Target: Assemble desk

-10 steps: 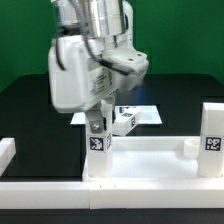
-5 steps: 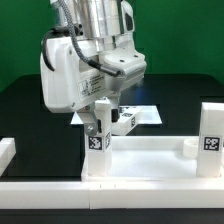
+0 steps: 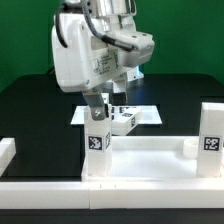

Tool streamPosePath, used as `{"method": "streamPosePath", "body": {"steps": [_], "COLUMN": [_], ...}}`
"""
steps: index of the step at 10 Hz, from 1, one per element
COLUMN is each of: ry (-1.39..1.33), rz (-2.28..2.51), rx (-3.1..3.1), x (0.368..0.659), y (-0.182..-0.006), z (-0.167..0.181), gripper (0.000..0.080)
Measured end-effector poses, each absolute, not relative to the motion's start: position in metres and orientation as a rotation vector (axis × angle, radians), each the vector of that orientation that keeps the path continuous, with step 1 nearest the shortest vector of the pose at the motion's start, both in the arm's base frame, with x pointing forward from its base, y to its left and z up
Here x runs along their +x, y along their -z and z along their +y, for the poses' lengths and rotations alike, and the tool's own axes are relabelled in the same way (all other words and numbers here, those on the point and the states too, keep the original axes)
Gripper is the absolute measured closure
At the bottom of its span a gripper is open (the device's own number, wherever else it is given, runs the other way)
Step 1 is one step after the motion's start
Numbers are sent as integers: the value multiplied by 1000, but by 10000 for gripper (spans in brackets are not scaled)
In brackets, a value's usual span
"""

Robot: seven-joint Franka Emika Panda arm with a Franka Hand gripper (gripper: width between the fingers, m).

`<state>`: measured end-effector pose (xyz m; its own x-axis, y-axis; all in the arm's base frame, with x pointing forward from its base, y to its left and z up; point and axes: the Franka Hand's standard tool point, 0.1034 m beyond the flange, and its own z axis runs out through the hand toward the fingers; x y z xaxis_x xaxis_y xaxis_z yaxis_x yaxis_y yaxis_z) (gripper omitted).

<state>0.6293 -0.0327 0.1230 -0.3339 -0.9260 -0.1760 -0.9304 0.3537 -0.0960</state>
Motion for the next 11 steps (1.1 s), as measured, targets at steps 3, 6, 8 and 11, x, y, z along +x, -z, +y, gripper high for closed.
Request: {"method": "streamPosePath", "body": {"steps": [3, 6, 8, 11], "ry": [-25, -89, -87, -56], "rz": [2338, 2210, 2219, 2214], "rx": [-1793, -2012, -1997, -2003], "x": [626, 602, 603, 596], "y": [-123, -123, -121, -116], "z": [-21, 16, 12, 14], "gripper": [151, 151, 151, 151]}}
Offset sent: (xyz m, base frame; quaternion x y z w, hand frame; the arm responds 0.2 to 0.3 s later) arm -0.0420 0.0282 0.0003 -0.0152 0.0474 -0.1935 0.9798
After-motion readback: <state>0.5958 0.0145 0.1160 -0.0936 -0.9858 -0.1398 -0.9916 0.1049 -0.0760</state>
